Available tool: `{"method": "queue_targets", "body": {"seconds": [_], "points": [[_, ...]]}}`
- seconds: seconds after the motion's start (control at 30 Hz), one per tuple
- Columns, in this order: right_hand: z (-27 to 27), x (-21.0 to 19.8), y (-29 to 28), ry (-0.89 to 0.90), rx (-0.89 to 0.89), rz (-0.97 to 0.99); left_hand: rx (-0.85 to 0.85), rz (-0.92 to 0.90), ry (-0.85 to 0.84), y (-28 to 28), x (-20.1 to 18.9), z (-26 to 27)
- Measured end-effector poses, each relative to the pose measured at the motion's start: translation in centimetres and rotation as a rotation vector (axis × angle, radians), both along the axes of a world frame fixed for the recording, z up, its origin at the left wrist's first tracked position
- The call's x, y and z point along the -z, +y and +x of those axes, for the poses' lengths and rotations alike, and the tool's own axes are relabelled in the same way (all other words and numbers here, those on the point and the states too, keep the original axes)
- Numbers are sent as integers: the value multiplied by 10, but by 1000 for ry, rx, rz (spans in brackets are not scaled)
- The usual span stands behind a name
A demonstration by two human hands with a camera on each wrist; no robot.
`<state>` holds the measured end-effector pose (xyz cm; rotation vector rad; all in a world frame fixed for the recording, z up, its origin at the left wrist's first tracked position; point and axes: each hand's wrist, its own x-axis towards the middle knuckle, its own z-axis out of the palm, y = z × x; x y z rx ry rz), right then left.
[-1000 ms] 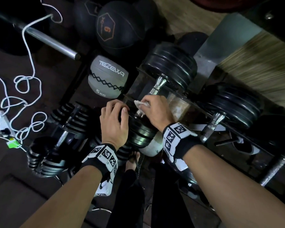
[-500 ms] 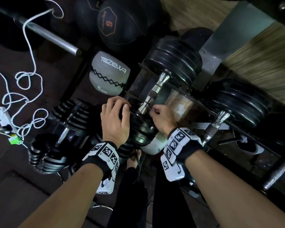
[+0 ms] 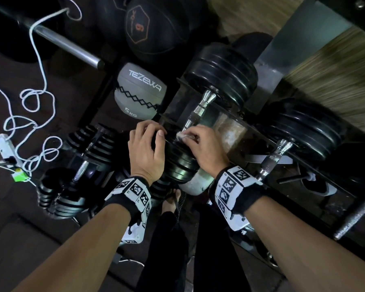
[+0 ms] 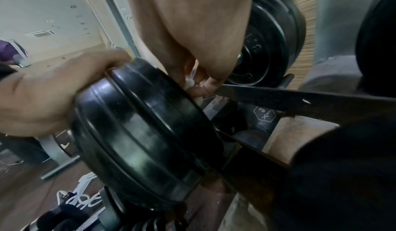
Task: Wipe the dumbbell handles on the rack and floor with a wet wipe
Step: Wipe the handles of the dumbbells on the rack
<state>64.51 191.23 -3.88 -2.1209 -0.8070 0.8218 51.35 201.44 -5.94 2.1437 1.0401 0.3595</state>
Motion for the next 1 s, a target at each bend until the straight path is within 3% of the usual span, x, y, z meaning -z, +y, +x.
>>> {"method": "queue_targets", "body": {"seconds": [0.13,0.23,0.3,0.43,0.6,0.83,1.0], "points": [[-6,4,6,-48,74,-18,5,8,-7,0,2,0],[-2,1,2,44,31,-53,5,5,-4,0,1,-1],[6,-3,5,6,-10,-101,5,3,5,0,1,-1],[-4,3,9,-42,100,-80,16,19,26,2,4,-2],[-7,-1,-8,135,195,-8,39,-95,120,6,-5,0],[-27,-21,-22,618,510,249,511,-336,195,38,-49,23],[-46,-11,-33,444,527,60,499,-147,321,70,-38,49]]}}
